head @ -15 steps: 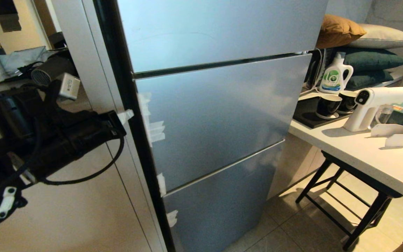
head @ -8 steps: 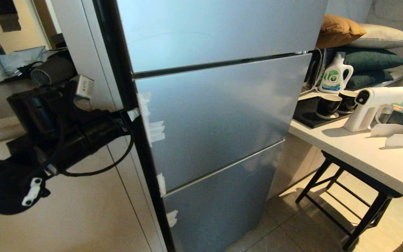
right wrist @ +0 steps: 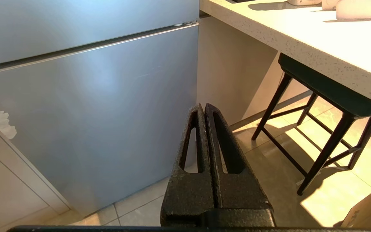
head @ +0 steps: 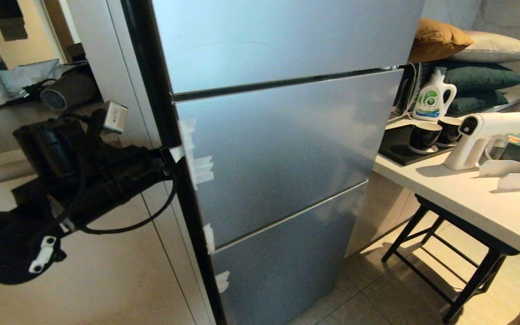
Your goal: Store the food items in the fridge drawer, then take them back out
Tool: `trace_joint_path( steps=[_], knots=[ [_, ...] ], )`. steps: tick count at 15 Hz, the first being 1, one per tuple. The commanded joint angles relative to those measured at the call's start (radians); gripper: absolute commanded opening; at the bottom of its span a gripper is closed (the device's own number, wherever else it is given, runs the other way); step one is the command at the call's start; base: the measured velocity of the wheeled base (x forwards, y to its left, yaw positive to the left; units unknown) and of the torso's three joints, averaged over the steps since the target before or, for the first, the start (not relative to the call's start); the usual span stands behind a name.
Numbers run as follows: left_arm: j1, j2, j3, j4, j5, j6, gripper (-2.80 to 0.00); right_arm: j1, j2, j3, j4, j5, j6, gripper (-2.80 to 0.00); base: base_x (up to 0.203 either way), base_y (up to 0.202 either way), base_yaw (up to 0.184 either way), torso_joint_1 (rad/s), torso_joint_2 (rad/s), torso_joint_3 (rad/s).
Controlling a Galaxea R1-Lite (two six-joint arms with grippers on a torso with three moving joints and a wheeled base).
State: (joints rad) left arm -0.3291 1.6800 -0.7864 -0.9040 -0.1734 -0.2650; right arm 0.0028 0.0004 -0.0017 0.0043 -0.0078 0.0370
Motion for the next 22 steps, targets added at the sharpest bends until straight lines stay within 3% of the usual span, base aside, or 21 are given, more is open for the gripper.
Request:
trace_joint_path(
  steps=[1,9,14,22],
  knots=[
    [-0.025,-0.009,0.024,0.001,-0.03,-0.002,-2.8,0.0,0.001,0.0,0.0,-0.001,0.0,-2.8,0.0,0.0,0.0,0.0,0.0,0.0],
    [-0.074,-0.026,0.037,0.002,-0.038,-0.002,-2.8,0.0,0.001,0.0,0.0,-0.001,0.0,-2.8,0.0,0.0,0.0,0.0,0.0,0.0],
    [-0.105,-0.09,0.116,0.002,-0.041,0.0,-2.8,0.0,0.001,0.0,0.0,0.0,0.0,-2.8,0.0,0.0,0.0,0.0,0.0,0.0],
    [-0.369,-0.3,0.296,0.008,-0.044,0.003,-2.8,0.0,0.001,0.0,0.0,0.0,0.0,-2.8,0.0,0.0,0.0,0.0,0.0,0.0]
  ],
)
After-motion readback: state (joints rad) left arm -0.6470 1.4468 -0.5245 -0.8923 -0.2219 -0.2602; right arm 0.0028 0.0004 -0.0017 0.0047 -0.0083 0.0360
